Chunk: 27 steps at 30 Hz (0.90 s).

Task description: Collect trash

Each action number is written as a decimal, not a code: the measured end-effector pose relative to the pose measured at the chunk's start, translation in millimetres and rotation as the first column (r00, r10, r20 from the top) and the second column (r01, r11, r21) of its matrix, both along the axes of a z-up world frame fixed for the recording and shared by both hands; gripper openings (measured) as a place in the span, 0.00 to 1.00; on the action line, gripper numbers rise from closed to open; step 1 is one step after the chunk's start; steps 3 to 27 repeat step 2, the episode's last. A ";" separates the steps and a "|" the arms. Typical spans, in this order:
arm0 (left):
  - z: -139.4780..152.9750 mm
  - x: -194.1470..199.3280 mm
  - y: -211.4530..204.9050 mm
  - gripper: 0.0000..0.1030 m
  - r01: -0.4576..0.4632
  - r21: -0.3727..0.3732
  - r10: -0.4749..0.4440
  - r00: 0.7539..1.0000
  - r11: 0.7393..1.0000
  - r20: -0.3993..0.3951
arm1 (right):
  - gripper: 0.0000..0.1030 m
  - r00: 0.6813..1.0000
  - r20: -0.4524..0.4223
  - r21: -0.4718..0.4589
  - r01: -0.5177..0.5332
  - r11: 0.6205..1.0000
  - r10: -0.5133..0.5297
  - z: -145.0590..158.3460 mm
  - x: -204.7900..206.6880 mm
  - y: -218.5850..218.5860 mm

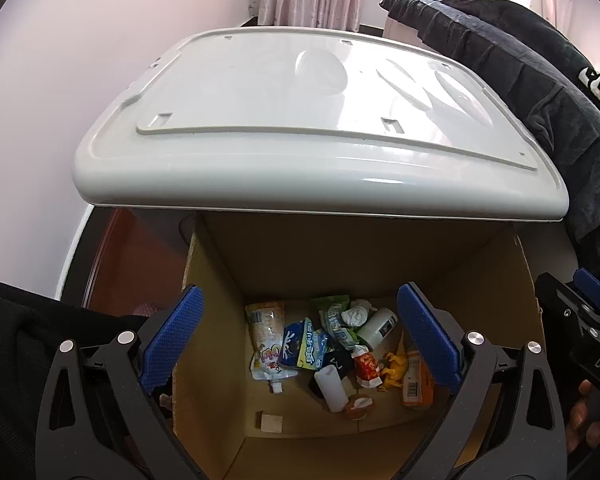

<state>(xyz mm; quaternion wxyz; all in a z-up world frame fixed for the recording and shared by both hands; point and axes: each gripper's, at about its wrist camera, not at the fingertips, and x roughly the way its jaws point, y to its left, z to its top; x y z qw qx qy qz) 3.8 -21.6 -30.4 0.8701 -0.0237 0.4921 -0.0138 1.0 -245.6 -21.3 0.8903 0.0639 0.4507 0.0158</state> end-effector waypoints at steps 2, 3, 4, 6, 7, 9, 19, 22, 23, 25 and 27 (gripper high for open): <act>-0.6 0.3 -0.9 0.92 0.005 0.001 -0.005 1.000 1.000 -0.005 | 0.92 1.000 0.001 0.001 0.000 1.000 0.000 0.0 0.6 -0.3; -0.6 0.3 -0.9 0.92 0.005 0.001 -0.005 1.000 1.000 -0.005 | 0.92 1.000 0.001 0.001 0.000 1.000 0.000 0.0 0.6 -0.3; -0.6 0.3 -0.9 0.92 0.005 0.001 -0.005 1.000 1.000 -0.005 | 0.92 1.000 0.001 0.001 0.000 1.000 0.000 0.0 0.6 -0.3; -0.6 0.3 -0.9 0.92 0.005 0.001 -0.005 1.000 1.000 -0.005 | 0.92 1.000 0.001 0.001 0.000 1.000 0.000 0.0 0.6 -0.3; -0.6 0.3 -0.9 0.92 0.005 0.001 -0.005 1.000 1.000 -0.005 | 0.92 1.000 0.001 0.001 0.000 1.000 0.000 0.0 0.6 -0.3; -0.6 0.3 -0.9 0.92 0.005 0.001 -0.005 1.000 1.000 -0.005 | 0.92 1.000 0.001 0.001 0.000 1.000 0.000 0.0 0.6 -0.3; -0.6 0.3 -0.9 0.92 0.005 0.001 -0.005 1.000 1.000 -0.005 | 0.92 1.000 0.001 0.001 0.000 1.000 0.000 0.0 0.6 -0.3; -0.6 0.3 -0.9 0.92 0.005 0.001 -0.005 1.000 1.000 -0.005 | 0.92 1.000 0.001 0.001 0.000 1.000 0.000 0.0 0.6 -0.3; -0.6 0.3 -0.9 0.92 0.005 0.001 -0.005 1.000 1.000 -0.005 | 0.92 1.000 0.001 0.001 0.000 1.000 0.000 0.0 0.6 -0.3; -0.6 0.3 -0.9 0.92 0.005 0.001 -0.005 1.000 1.000 -0.005 | 0.92 1.000 0.001 0.001 0.000 1.000 0.000 0.0 0.6 -0.3; -0.6 0.3 -0.9 0.92 0.005 0.001 -0.005 1.000 1.000 -0.005 | 0.92 1.000 0.001 0.001 0.000 1.000 0.000 0.0 0.6 -0.3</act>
